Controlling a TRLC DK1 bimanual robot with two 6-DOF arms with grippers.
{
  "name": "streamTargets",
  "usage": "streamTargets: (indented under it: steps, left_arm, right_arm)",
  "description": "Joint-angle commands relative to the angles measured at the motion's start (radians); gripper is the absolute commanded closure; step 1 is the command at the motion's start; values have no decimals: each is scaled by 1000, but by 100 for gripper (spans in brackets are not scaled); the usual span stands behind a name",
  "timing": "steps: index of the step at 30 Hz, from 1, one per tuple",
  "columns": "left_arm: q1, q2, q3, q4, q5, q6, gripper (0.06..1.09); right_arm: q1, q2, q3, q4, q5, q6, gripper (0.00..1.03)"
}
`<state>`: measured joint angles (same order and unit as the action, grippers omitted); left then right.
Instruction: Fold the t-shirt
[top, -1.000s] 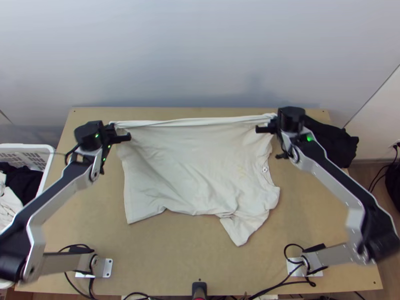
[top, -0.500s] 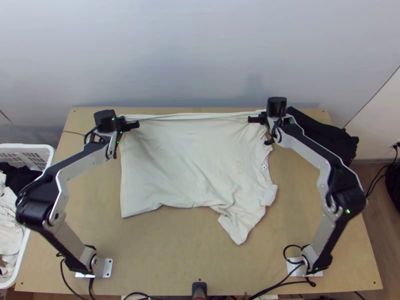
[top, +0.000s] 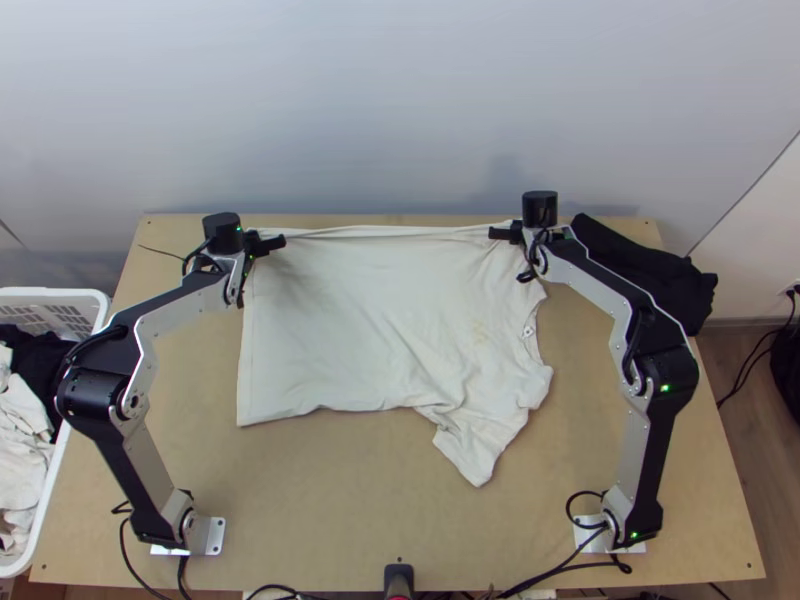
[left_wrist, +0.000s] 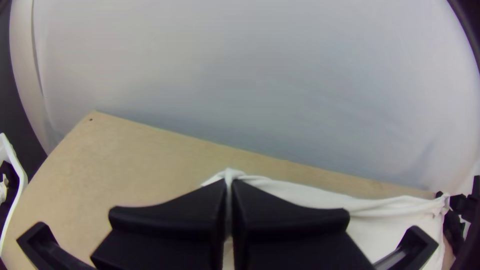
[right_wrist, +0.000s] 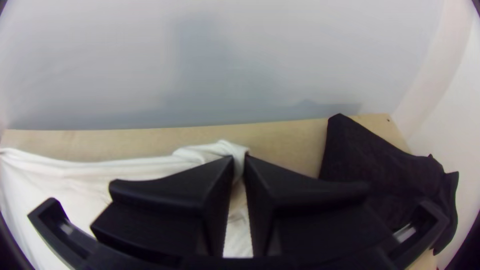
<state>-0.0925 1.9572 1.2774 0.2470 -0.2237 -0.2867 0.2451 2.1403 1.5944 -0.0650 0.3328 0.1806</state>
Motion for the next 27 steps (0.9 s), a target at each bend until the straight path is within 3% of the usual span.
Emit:
streamTargets:
  steps: [1,2,5,6,8,10,15,27]
  left_arm:
    - [4,-1,5,-28,7,-63,94]
    - [2,-1,5,-31,7,-78,82]
    - [2,-1,25,-74,7,-89,44]
    - [2,3,43,-118,9,-97,28]
    - [4,26,114,-258,11,-124,11]
    - [10,48,172,-356,18,-129,10]
    - [31,55,214,-405,90,-134,11]
    - [54,246,494,-580,80,-112,11]
  right_arm:
    - [17,23,21,-4,15,45,53]
    - [19,23,22,-4,15,48,38]
    - [20,23,24,-9,17,59,14]
    - [20,21,24,-12,17,65,10]
    - [20,18,32,-36,17,69,4]
    - [16,12,45,-75,15,71,4]
    - [11,-56,55,-167,15,102,4]
    - [60,-255,58,-259,-15,111,4]
